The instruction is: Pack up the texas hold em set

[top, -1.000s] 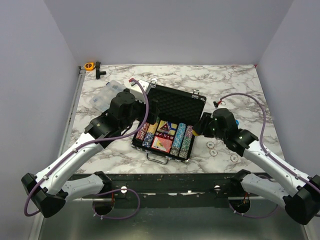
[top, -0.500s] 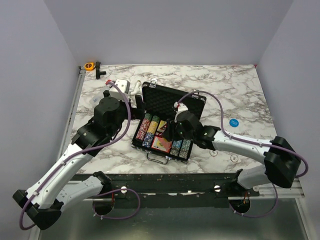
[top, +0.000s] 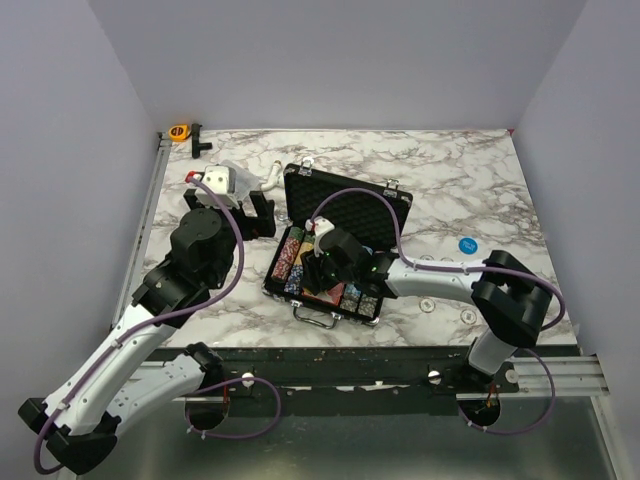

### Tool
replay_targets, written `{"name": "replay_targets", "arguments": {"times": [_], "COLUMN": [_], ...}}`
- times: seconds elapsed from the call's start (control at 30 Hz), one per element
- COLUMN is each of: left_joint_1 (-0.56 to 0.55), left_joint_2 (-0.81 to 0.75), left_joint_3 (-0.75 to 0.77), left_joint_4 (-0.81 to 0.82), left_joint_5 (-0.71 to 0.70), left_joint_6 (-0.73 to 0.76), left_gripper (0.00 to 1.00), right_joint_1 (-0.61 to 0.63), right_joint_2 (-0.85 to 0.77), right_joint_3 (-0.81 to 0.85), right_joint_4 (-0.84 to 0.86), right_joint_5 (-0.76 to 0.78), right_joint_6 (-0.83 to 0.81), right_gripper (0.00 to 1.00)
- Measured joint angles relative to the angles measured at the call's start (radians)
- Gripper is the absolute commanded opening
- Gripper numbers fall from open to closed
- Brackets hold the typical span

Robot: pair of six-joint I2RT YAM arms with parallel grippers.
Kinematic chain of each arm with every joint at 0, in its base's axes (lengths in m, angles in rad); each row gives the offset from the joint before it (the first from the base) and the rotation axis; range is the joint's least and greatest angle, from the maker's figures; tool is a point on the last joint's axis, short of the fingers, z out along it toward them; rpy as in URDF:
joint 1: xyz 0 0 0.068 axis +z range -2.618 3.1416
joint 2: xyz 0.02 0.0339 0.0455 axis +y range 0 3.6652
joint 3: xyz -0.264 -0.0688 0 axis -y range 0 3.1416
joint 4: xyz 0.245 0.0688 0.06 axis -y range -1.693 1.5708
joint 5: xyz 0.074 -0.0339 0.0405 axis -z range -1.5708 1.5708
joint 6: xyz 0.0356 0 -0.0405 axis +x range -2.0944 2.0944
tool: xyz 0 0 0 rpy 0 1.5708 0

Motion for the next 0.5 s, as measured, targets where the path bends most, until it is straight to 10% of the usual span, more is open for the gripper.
{"name": "replay_targets", "arguments": {"times": [0.5], "left_joint_1": [0.008], "left_joint_2": [0.037], "left_joint_3": [0.000], "left_joint_4": [0.000], "left_joint_5": [0.000], "left_joint_6": [0.000], "left_gripper": [0.95], "right_joint_1": [0.000], "right_joint_2": [0.034], "right_joint_3": [0.000], "right_joint_4": [0.018], "right_joint_5": [0.031], "right_joint_6": [-0.043], "right_gripper": [0.21]}}
